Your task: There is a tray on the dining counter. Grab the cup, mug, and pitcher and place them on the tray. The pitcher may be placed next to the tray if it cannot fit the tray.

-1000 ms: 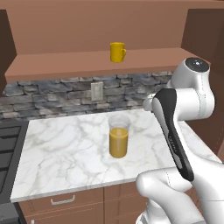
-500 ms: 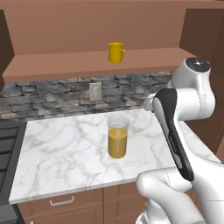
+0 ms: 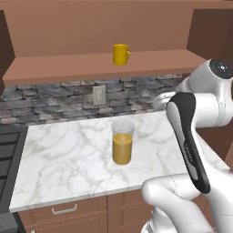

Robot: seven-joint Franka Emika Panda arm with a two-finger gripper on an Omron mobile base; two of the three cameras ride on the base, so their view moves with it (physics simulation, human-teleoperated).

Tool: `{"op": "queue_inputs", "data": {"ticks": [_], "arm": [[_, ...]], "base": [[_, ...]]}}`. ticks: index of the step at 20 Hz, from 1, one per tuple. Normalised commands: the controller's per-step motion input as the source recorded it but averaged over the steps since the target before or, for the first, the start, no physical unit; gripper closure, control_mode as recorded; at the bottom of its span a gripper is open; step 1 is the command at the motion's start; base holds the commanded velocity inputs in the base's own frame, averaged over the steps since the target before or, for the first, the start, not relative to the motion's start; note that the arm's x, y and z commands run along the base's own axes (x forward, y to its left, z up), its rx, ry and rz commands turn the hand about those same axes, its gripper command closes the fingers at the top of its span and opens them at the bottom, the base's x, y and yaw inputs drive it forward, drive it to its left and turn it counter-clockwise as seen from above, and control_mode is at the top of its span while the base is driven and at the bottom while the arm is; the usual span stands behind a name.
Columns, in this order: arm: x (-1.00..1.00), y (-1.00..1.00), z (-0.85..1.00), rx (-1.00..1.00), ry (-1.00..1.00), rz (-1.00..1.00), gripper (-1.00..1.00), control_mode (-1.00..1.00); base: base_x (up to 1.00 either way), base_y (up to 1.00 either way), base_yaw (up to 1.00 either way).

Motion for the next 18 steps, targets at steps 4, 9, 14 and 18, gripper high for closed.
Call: {"op": "queue_inputs", "data": {"ticks": [4,9,14,18], "arm": [[-0.09,0.00,0.49,0.03,-0.31,0.11,-1.00,-1.00],[-0.15,0.00,0.67,0.04,-0.17,0.04,-1.00,-1.00],[-0.09,0.00,0.65,0.04,-0.07,0.03,-1.00,-1.00],[-0.06,0.00,0.42,0.02,0.00,0.02,-1.00,-1.00]], "base": [[0.00,0.00,0.00],[0.00,0.00,0.00],[0.00,0.00,0.00],[0.00,0.00,0.00]]}}
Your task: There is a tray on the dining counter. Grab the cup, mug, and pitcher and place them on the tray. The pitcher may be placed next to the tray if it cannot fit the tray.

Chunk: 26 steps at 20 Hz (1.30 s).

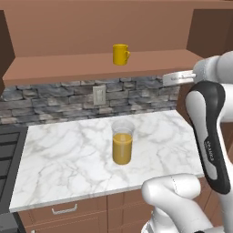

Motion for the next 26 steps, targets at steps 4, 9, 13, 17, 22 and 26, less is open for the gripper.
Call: {"op": "queue_inputs", "data": {"ticks": [4,9,13,17,22,26], "arm": [[0.00,0.00,0.15,0.03,0.00,0.06,-1.00,-1.00],[0.13,0.00,0.00,0.02,0.00,0.09,-1.00,-1.00],[0.13,0.00,0.00,0.04,0.00,0.08,-1.00,-1.00],[0.07,0.00,0.02,0.04,0.07,0.10,-1.00,-1.00],[0.19,0.07,0.03,0.00,0.09,0.05,-1.00,-1.00],[0.14,0.08,0.10,0.00,0.01,0.01,-1.00,-1.00]], "base": [[0.00,0.00,0.00],[0.00,0.00,0.00],[0.00,0.00,0.00],[0.00,0.00,0.00],[0.00,0.00,0.00],[0.00,0.00,0.00]]}}
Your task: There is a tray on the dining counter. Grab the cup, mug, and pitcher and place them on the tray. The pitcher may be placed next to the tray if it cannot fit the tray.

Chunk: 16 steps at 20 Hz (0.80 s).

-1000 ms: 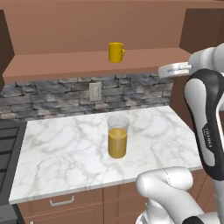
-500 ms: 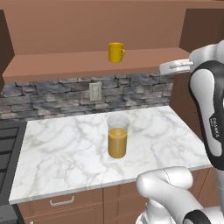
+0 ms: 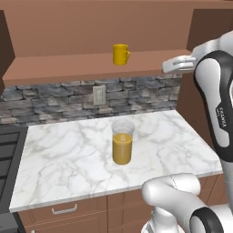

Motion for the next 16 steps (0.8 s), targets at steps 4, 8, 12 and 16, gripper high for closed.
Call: {"op": "queue_inputs", "data": {"ticks": [4,8,12,16], "arm": [[0.05,0.07,0.13,-0.02,0.00,0.01,-1.00,-1.00],[0.14,0.14,0.04,-0.05,-0.05,0.03,-1.00,-1.00],[0.18,0.16,0.00,-0.05,-0.07,0.04,-1.00,-1.00],[0.31,0.03,0.00,0.00,-0.08,0.08,-1.00,-1.00]], "base": [[0.00,0.00,0.00],[0.00,0.00,0.00],[0.00,0.00,0.00],[0.00,0.00,0.00]]}}
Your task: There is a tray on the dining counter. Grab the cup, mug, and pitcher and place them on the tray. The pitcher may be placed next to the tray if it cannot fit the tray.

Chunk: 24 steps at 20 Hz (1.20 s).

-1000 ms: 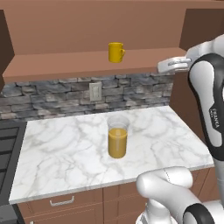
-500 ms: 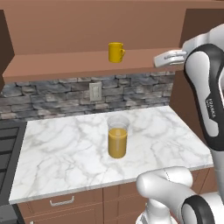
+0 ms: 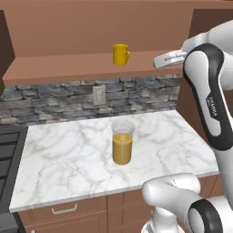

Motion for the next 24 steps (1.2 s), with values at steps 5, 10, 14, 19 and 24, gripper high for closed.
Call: {"op": "queue_inputs", "data": {"ticks": [5,10,14,19,24], "arm": [[0.33,0.00,0.00,0.00,0.00,0.05,-1.00,-1.00],[0.37,0.06,0.00,0.00,0.00,0.01,-1.00,-1.00],[0.36,0.09,0.00,0.00,0.00,0.00,-1.00,-1.00],[0.34,0.13,0.00,0.00,0.00,0.00,-1.00,-1.00],[0.35,0.14,-0.01,0.00,0.00,0.00,-1.00,-1.00]], "base": [[0.00,0.00,0.00],[0.00,0.00,0.00],[0.00,0.00,0.00],[0.00,0.00,0.00],[0.00,0.00,0.00]]}}
